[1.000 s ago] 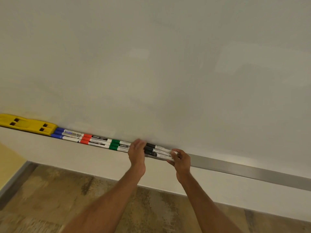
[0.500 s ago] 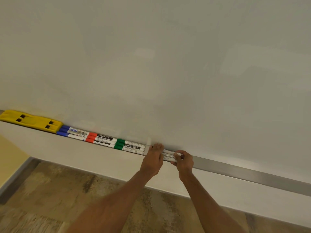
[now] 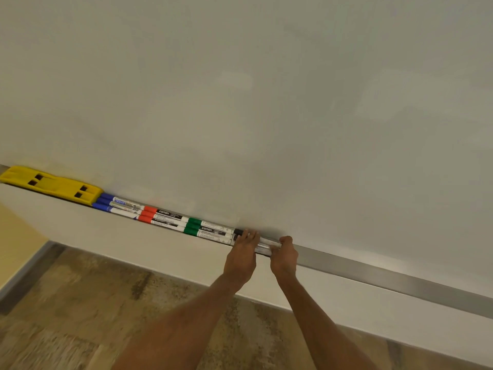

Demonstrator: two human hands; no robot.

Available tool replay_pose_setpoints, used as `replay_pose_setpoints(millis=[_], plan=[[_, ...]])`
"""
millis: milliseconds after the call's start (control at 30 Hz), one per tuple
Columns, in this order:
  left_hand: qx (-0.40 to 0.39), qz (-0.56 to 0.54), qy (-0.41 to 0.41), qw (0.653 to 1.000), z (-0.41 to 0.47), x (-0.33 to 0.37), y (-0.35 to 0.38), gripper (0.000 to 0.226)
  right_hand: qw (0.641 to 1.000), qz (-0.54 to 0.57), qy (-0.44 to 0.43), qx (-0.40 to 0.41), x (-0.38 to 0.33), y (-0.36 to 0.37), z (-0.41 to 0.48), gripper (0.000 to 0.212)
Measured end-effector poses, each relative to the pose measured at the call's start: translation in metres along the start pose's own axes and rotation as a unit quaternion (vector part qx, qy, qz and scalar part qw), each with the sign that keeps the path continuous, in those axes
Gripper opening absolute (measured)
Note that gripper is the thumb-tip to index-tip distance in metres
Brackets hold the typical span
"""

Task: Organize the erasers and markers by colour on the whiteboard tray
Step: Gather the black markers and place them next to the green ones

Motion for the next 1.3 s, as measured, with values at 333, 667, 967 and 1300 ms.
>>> replay_pose_setpoints(millis=[333,667,967,1300], plan=[[0.002,0.028,0.005,1.000,-0.001,-0.004,0.001,0.054,0.998,-0.059,-0.015,0.011,0.000,-0.005,0.001,0.023],[0.003,0.025,0.004,1.000,-0.001,-0.006,-0.001,0.053,0.999,-0.044,-0.002,0.011,0.000,-0.006,0.000,0.024],[0.005,0.017,0.004,1.000,0.000,-0.005,-0.002,0.050,0.999,-0.047,-0.005,-0.003,0.002,-0.006,0.001,0.020],[0.010,0.039,0.015,0.999,-0.004,-0.007,-0.010,0.048,0.993,-0.106,-0.050,0.002,-0.004,-0.011,-0.011,0.028]])
Point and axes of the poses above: each hand's wrist, its own z-axis towards the middle knuckle, its own y-axis out of the palm, x = y × z, the point moved 4 cm from there along z, towards the middle knuckle, and after that the axes turned 9 degrees about -z, right-handed, at the moved point
